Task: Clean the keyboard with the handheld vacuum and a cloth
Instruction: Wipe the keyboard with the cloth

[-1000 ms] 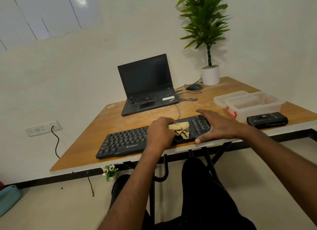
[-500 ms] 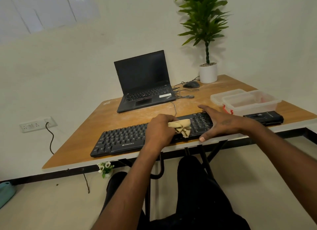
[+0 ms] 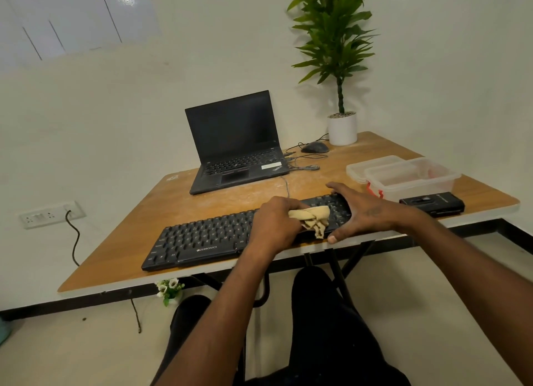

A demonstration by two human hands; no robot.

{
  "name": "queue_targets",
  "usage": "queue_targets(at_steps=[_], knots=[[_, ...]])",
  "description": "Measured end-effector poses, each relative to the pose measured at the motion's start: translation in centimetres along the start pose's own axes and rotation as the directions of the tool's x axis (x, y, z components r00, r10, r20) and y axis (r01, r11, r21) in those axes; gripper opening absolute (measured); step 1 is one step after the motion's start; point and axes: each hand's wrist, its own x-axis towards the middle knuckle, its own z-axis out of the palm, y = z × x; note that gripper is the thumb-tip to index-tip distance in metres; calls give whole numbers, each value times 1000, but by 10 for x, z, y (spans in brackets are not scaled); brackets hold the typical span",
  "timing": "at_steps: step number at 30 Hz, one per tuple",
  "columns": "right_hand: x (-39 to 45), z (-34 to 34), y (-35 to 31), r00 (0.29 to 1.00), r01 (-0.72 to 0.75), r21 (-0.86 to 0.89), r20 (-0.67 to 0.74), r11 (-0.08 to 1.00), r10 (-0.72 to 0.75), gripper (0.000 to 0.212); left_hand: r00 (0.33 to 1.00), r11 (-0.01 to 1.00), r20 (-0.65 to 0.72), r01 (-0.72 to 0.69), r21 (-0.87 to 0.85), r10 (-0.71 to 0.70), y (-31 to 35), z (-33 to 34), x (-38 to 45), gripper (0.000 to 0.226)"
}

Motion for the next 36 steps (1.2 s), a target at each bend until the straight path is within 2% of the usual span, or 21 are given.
queue_targets(at_steps=[5, 11, 15, 20, 26, 31, 36], knots=[[-1, -5, 5, 999, 0, 47, 52, 999, -2, 132, 999, 997, -29, 36, 64, -35, -6, -7, 1, 38], [-1, -7, 10, 997, -5, 201, 74, 980, -10, 135, 995, 990, -61, 85, 116, -78, -29, -29, -5, 37], [1, -7, 12, 997, 0, 192, 75, 981, -14, 133, 997, 993, -32, 76, 92, -73, -27, -29, -3, 37], [6, -12, 9, 989, -15, 156, 146, 988, -8, 130, 997, 995, -27, 71, 64, -69, -30, -27, -1, 36], [9, -8, 8, 994, -11, 173, 107, 985, -8, 129, 998, 998, 6, 56, -6, -56, -12, -11, 4, 35], [11, -6, 7, 996, -13, 113, 92, 993, 2, 127, 999, 999, 50, 7, -39, -5, 10, 9, 13, 34], [13, -7, 3, 994, -5, 85, 110, 996, -5, 126, 993, 988, 110, 61, -144, -45, 12, 10, 14, 34]])
